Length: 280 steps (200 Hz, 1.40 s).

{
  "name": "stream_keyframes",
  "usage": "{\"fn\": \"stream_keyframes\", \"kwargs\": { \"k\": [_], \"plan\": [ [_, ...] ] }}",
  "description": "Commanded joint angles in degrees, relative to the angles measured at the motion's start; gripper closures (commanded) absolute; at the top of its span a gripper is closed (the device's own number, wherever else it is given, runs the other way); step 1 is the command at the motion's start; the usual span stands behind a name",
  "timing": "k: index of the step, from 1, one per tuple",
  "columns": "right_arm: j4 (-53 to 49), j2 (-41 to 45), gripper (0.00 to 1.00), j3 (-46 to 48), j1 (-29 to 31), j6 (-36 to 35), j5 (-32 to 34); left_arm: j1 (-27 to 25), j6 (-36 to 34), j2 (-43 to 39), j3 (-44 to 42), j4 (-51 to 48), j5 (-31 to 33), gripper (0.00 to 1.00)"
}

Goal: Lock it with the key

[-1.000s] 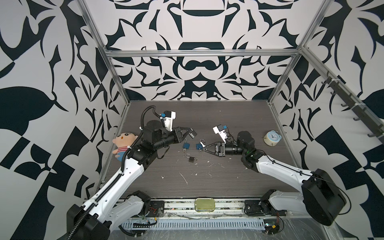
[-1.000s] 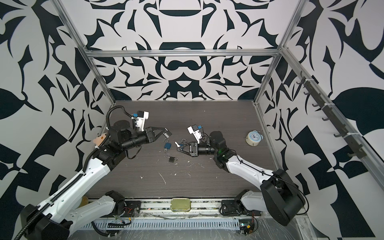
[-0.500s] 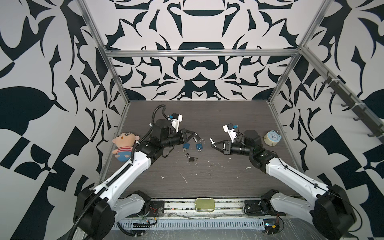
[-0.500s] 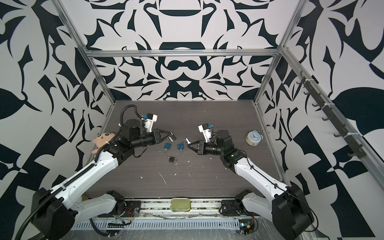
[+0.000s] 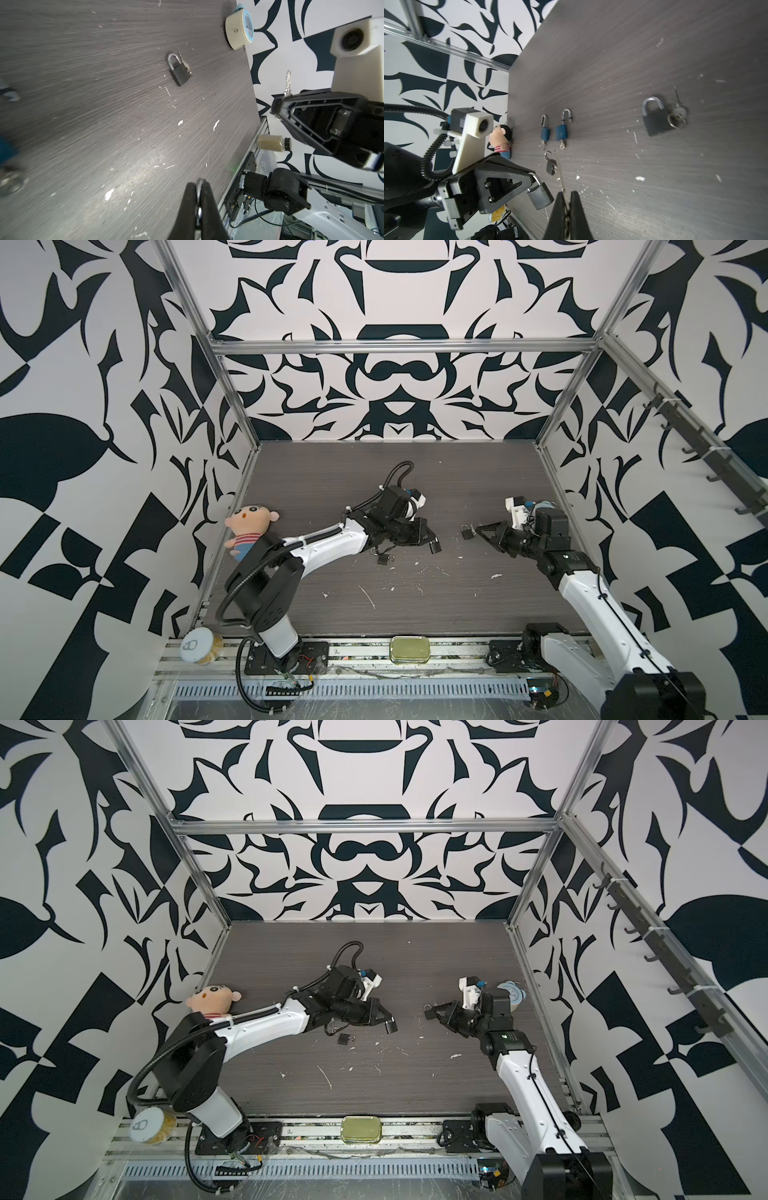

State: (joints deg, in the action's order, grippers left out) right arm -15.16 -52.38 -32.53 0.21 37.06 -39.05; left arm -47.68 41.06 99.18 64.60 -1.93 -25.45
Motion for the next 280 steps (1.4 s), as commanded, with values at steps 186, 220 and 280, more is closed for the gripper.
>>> {"fn": "stream_keyframes", "kwargs": {
  "k": [186, 220, 280],
  "plan": [
    [-10.22, -3.87, 1.00, 7.03, -2.93, -6.55, 8.47, -7.43, 9.99, 29.89, 20.58, 6.13, -4.46, 1.00],
    [-9.37, -6.05, 1.00, 7.23, -2.93, -6.47, 8.72, -7.43, 9.75, 29.81, 20.33, 4.88, -3.34, 0.72],
    [-6.08, -9.41, 1.00, 7.65, -2.93, -6.08, 8.21, -6.65, 8.34, 27.43, 19.38, 3.69, -1.03, 0.64]
  ]
}}
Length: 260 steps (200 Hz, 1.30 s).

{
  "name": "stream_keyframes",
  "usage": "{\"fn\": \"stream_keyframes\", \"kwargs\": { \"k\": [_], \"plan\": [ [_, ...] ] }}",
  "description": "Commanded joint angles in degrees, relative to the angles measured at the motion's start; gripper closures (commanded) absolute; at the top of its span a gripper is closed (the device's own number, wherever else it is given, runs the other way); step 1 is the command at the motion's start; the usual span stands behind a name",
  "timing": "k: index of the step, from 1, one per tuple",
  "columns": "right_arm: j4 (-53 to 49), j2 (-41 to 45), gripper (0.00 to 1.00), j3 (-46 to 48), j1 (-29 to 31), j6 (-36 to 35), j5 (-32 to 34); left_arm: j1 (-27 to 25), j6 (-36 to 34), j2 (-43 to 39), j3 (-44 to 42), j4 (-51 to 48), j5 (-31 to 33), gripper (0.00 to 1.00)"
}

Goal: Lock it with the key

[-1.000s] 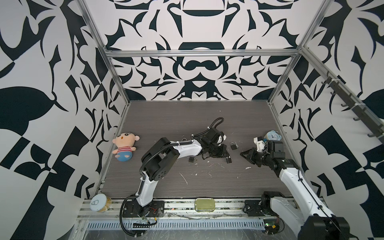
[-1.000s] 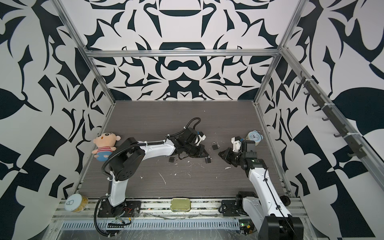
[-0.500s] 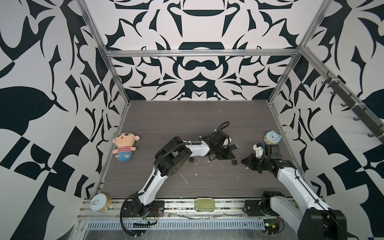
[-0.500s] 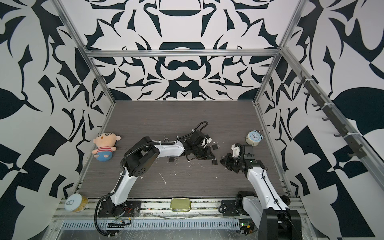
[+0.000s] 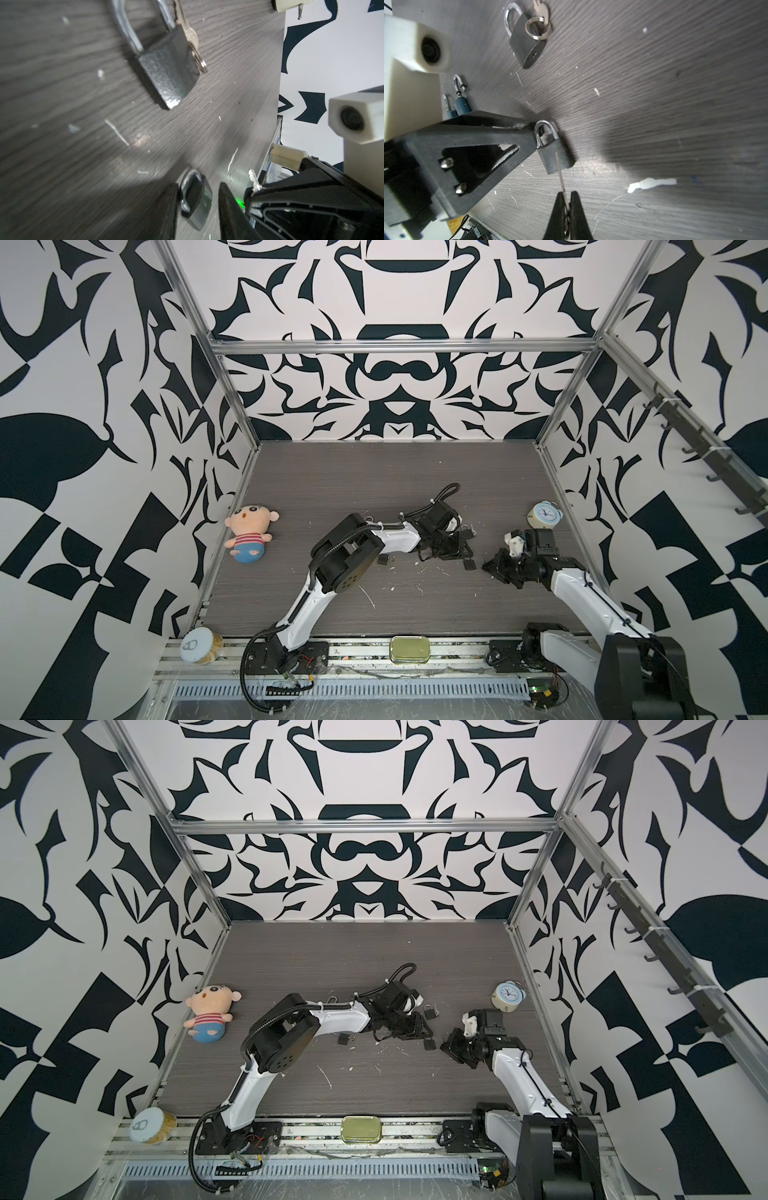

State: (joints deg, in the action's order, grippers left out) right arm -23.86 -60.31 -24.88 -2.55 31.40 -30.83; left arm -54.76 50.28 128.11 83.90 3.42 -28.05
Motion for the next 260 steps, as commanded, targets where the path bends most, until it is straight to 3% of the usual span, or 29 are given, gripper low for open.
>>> {"fn": "stream_keyframes", "kwargs": {
  "k": [1, 102, 179, 209, 260],
  "plan": [
    [2.74, -1.56, 1.00, -0.04, -0.18, -0.44, -0.01, 0.44, -0.89, -1.62, 0.01, -1.66, 1.59, 0.64],
    [8.21, -7.88, 1.00, 0.12, -0.01, -0.19, -1.07, 3.11, -2.25, -11.84, -7.80, -0.36, 4.67, 0.64],
    [10.84, -11.41, 1.00, 0.14, 1.35, 0.49, -1.34, 4.40, -0.68, -13.46, -11.42, 2.40, 4.59, 0.64],
    [11.43, -12.28, 0.96, 0.02, 2.28, 0.85, -1.13, 4.58, -0.27, -13.20, -11.67, 3.10, 4.15, 0.64],
    [9.42, -9.73, 0.77, -0.06, 2.88, 1.03, 2.76, 4.99, -0.10, -13.70, -12.82, 3.90, 3.80, 0.64]
  ]
}}
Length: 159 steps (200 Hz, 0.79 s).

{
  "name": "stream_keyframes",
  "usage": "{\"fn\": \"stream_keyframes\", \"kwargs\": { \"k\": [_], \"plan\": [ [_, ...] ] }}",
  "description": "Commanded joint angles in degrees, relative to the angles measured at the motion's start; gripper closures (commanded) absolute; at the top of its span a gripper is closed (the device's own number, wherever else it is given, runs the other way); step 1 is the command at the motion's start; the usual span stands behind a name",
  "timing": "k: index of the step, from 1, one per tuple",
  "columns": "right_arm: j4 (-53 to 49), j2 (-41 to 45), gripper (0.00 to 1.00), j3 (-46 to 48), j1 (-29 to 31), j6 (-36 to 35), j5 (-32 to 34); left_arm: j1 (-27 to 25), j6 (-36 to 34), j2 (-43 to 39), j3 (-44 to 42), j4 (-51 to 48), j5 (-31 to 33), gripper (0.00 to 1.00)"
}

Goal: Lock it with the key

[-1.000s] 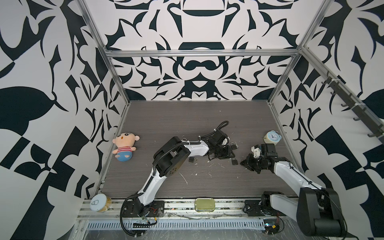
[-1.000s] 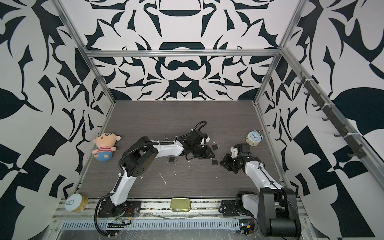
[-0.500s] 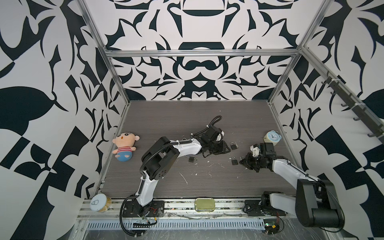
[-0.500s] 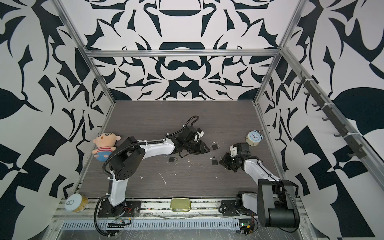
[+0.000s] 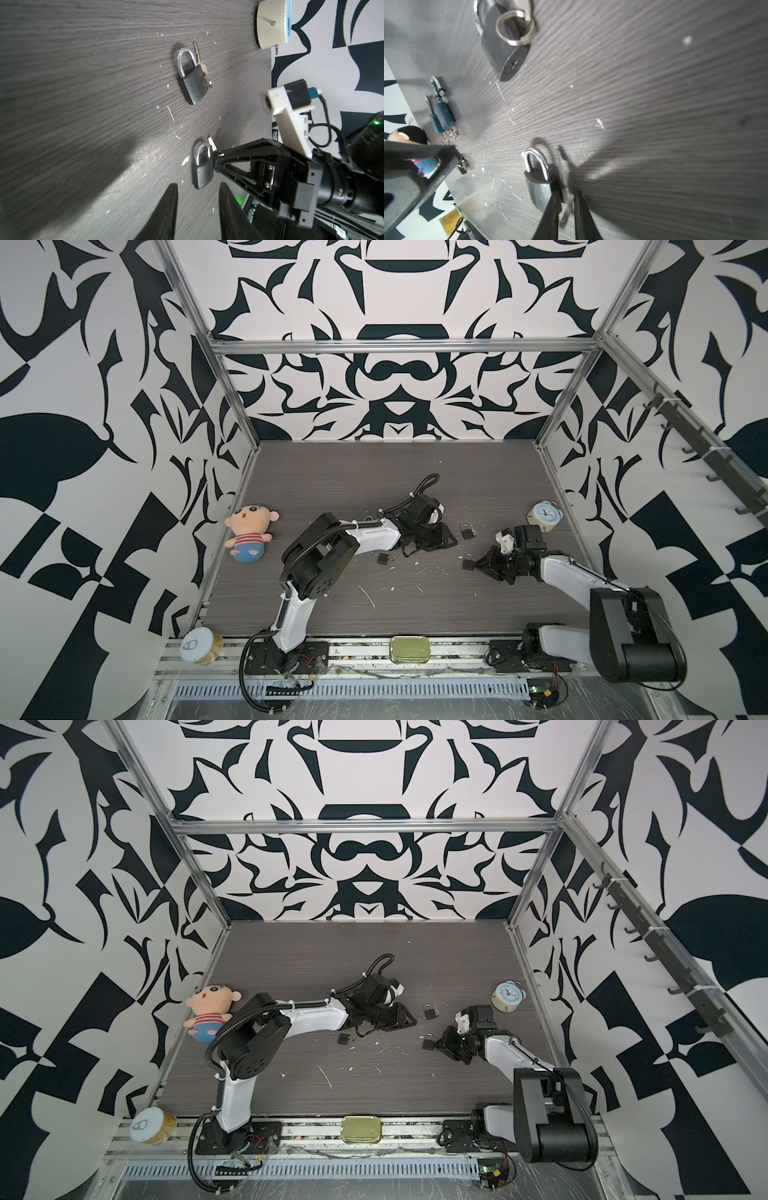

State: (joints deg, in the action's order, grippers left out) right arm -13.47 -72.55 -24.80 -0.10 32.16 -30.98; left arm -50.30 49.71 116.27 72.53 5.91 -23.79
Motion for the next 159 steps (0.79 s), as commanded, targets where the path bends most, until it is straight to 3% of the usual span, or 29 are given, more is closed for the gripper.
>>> {"fn": "stream_keyframes", "kwargs": {
  "k": [1, 88, 112, 142, 159],
  "plan": [
    [-1.04, 2.55, 0.76, -0.20, 0.44, 0.27, 2.97, 0.55, 0.51, -1.93, -1.49, 1.44, -0.46, 0.64],
    [-13.51, 13.47, 0.74, -6.07, 3.05, -0.10, 11.56, 2.75, -0.32, -7.52, -5.79, 3.81, 1.29, 0.64],
    [-15.95, 14.96, 0.74, -10.57, 8.83, 2.64, 15.44, 3.43, -4.44, -13.02, -7.38, 0.76, 5.17, 0.64],
    [-15.83, 15.60, 0.74, -15.25, 21.35, 5.52, 28.28, 3.90, -10.40, -20.31, -8.18, -5.49, 12.57, 0.64],
    [-14.69, 13.16, 0.74, -17.18, 26.29, 6.25, 31.83, 5.02, -11.83, -24.65, -10.22, -7.57, 16.42, 0.63]
  ]
}}
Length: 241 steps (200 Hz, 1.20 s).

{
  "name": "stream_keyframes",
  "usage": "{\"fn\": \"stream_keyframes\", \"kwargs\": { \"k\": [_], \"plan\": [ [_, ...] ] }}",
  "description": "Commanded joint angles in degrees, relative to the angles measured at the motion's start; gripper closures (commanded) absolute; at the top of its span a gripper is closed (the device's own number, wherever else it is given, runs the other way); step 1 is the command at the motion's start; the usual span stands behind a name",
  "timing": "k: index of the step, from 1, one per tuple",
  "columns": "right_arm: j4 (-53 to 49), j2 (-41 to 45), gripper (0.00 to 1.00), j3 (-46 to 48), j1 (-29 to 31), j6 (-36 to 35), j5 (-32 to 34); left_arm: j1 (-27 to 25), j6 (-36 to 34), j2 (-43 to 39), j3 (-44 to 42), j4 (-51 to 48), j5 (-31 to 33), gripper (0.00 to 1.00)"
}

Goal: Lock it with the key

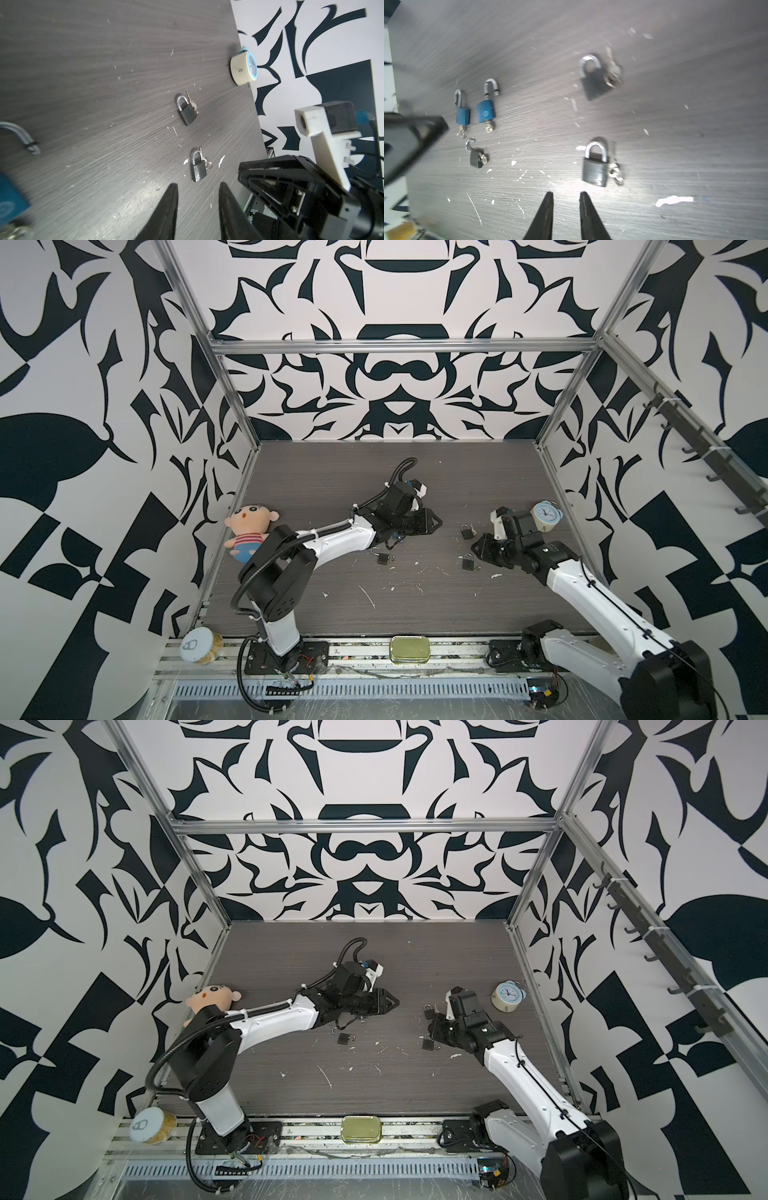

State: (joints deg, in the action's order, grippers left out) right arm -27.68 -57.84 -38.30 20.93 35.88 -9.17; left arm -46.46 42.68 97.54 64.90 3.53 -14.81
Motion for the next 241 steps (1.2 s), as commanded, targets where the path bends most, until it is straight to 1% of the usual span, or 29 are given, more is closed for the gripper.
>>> {"fn": "stream_keyframes", "kwargs": {
  "k": [1, 23, 51, 60, 63, 66, 73, 95, 113, 127, 133, 137, 160, 184, 208, 213, 241],
  "plan": [
    [-0.38, -1.78, 0.74, -3.86, 5.53, 2.62, 10.12, 1.32, -4.79, -6.33, -2.72, -5.28, 7.52, 0.63],
    [2.76, -7.52, 0.74, -7.04, 11.46, 2.13, 13.25, 5.53, -3.10, -12.69, -8.17, -6.17, 7.71, 0.62],
    [4.72, -16.49, 0.73, -12.50, 17.59, -1.31, 19.16, 10.71, -1.30, -21.28, -15.34, -8.06, 7.70, 0.60],
    [5.58, -19.20, 0.70, -13.82, 18.44, -2.23, 19.45, 11.83, -1.21, -23.82, -17.07, -9.21, 8.42, 0.59],
    [5.89, -20.14, 0.67, -14.18, 18.61, -2.46, 19.45, 12.13, -1.19, -24.07, -17.62, -9.62, 8.74, 0.58],
    [6.19, -20.99, 0.64, -14.60, 18.81, -2.66, 19.30, 12.40, -1.19, -26.17, -18.15, -9.89, 9.15, 0.58],
    [7.38, -22.98, 0.61, -15.53, 19.17, -3.42, 18.79, 12.91, -1.17, -28.24, -19.41, -10.43, 9.91, 0.57],
    [8.95, -29.25, 0.60, -19.33, 19.87, -4.77, 18.07, 14.94, 0.38, -33.52, -23.98, -10.74, 11.55, 0.51],
    [9.60, -33.98, 0.59, -22.73, 20.41, -5.22, 17.64, 17.76, 1.61, -36.90, -27.22, -10.48, 9.98, 0.49],
    [10.55, -37.20, 0.55, -25.29, 21.03, -5.64, 17.41, 20.15, 1.80, -38.66, -29.01, -10.87, 7.85, 0.48],
    [10.83, -38.56, 0.49, -26.35, 21.29, -5.66, 17.51, 21.40, 1.88, -39.19, -29.45, -11.31, 7.03, 0.47],
    [10.96, -39.47, 0.48, -27.17, 21.45, -5.78, 17.52, 22.13, 1.88, -39.53, -29.73, -11.62, 6.44, 0.46],
    [11.02, -44.58, 0.47, -31.81, 22.48, -5.69, 17.86, 25.00, 1.30, -41.11, -30.59, -13.73, 4.13, 0.45],
    [9.94, -49.88, 0.47, -36.73, 24.14, -5.64, 19.66, 26.89, 0.28, -42.80, -31.62, -14.93, 2.95, 0.44],
    [8.83, -54.01, 0.47, -40.51, 25.10, -5.43, 19.71, 28.87, 0.13, -43.95, -32.47, -15.39, 1.18, 0.42],
    [8.58, -54.68, 0.47, -41.02, 25.19, -5.17, 21.93, 29.23, 0.12, -44.01, -32.57, -15.48, 0.53, 0.41],
    [6.63, -56.99, 0.47, -43.13, 25.80, -4.25, 24.81, 30.28, -0.17, -43.82, -32.74, -15.66, -1.75, 0.41]
  ]
}}
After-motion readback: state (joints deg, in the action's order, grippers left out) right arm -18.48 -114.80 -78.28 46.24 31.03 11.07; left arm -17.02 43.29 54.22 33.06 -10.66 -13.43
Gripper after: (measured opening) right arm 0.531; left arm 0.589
